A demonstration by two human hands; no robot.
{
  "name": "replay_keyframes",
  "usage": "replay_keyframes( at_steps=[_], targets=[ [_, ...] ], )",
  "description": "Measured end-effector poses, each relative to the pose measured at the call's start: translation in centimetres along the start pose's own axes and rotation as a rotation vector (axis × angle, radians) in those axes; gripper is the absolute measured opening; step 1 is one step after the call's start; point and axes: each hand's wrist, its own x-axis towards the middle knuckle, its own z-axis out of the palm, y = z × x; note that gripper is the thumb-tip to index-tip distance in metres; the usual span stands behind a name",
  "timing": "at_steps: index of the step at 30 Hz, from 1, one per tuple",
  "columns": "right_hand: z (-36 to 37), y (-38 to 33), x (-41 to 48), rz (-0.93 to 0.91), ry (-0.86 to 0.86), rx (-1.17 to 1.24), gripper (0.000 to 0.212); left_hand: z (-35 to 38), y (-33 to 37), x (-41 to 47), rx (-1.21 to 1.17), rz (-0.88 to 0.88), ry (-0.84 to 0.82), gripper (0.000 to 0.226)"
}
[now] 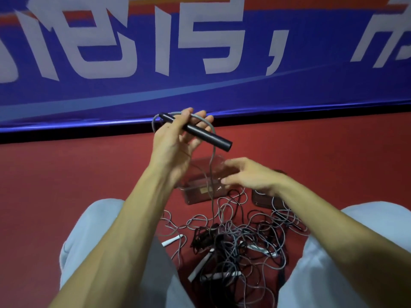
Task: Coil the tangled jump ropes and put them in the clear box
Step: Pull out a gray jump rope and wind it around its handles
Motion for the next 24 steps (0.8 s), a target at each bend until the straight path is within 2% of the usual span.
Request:
replay_keyframes(
  at_steps=[2,4,7,9,11,14,16,18,24],
  targets=[
    [0.7,-0.2,0.0,-0.020,-0.058,-0.037,0.015,-0.1,0.1,0.0,-0.030,0.001,-0.004,0.014],
    [1.0,-0.5,0.2,-0.053,-0.019,-0.100,0.008,-0.2,0.0,0.0,-0.076,-0.007,0.007,0.013],
    [1.2,-0.8,0.5,-0.127,0.011,-0.153,0.007,-0.2,0.1,0.0,-0.107,-0.003,0.019,0.010],
    [1.3,-0.8,0.7,-0.153,0.064,-0.104,0.013,-0.3,-0.1,0.1,-0.063,0.011,0.026,0.012],
    [0.9,-1.2,0.7,-0.147,0.178,0.037,0.021,-0.8,-0.4,0.4,0.124,0.017,0.062,0.012],
    [-0.3,-2.0,0.4,-0.185,0.363,0.194,0.020,-1.6,-1.5,0.7,0.630,-0.012,0.081,0.011],
    [-0.9,-2.6,0.0,-0.212,0.437,0.339,0.016,-2.3,-2.3,0.8,1.025,0.014,-0.032,0.014],
    [-1.8,-3.3,-0.3,-0.245,0.501,0.505,0.014,-2.5,-3.1,0.7,1.281,-0.005,-0.174,0.014],
    [-4.4,-3.9,-0.9,-0.278,0.588,0.876,0.013,-2.1,-5.2,-0.3,1.363,-0.191,-0.454,0.010]
  ],
)
